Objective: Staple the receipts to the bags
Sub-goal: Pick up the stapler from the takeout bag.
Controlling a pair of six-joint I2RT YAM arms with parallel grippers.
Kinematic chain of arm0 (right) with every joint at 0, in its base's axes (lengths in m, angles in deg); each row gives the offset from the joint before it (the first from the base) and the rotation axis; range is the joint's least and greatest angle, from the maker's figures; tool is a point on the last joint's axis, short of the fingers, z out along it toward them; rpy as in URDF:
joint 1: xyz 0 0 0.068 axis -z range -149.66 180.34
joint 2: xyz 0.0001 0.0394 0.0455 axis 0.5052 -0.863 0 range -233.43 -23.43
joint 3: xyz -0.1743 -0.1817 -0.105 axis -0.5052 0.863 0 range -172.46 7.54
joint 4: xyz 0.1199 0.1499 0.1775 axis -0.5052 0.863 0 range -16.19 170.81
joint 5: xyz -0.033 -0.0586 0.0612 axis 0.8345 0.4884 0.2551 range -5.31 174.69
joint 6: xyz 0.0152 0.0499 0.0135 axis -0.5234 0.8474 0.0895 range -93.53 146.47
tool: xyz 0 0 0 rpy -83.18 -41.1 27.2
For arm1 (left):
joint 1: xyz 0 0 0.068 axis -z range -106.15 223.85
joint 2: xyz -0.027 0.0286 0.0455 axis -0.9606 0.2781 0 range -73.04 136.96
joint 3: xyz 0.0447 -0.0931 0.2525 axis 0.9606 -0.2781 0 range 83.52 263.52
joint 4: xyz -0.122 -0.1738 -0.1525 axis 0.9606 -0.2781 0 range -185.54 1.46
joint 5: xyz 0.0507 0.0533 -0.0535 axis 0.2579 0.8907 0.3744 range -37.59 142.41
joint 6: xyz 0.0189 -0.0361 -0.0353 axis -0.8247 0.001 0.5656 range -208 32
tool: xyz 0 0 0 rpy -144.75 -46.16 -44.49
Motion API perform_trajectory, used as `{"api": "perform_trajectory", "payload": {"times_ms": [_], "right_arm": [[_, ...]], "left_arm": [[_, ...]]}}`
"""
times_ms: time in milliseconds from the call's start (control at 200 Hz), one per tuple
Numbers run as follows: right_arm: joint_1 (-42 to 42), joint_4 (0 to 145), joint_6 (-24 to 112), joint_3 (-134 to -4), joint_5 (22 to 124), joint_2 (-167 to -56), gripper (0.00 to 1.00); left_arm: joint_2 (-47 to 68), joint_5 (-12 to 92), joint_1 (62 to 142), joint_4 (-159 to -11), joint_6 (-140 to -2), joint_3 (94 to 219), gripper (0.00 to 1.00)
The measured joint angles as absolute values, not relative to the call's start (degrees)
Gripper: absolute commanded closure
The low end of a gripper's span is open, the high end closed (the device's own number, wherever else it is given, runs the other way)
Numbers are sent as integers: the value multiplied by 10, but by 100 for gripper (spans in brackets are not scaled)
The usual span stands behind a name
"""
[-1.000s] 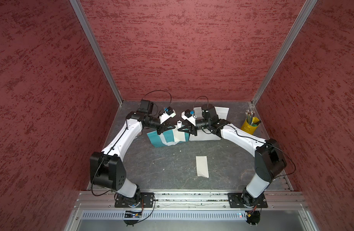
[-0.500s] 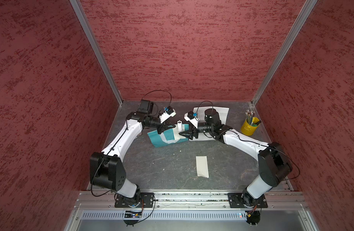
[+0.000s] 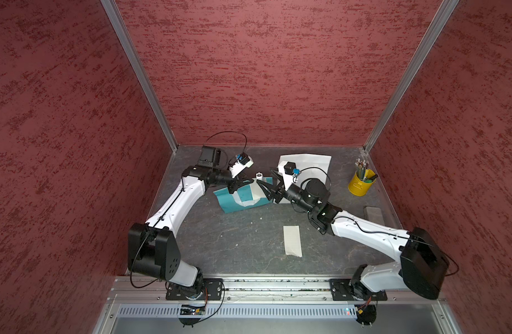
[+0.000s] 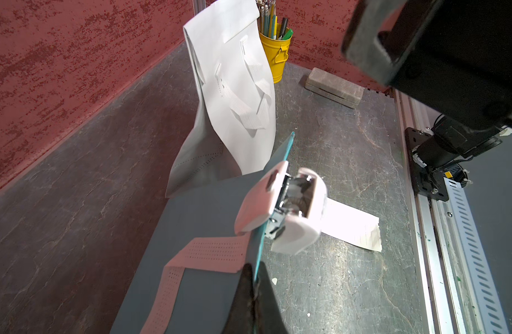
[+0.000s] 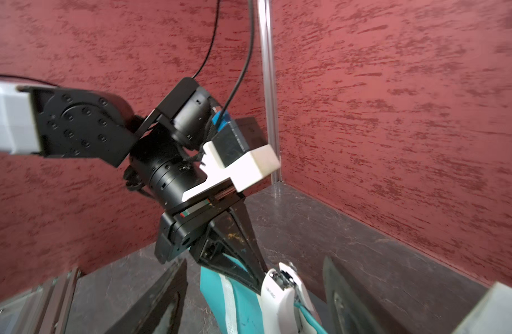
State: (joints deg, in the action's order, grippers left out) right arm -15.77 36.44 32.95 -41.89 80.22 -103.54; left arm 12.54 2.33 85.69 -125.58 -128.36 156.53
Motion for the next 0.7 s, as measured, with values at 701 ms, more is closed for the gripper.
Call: {"api": "perform_trajectory", "payload": {"times_ms": [701], "right_arm": [[-214,461,322,-530,1001,-1136,44]], "left_arm": [[120,24,857,-1247,-1283,1559,100]]}}
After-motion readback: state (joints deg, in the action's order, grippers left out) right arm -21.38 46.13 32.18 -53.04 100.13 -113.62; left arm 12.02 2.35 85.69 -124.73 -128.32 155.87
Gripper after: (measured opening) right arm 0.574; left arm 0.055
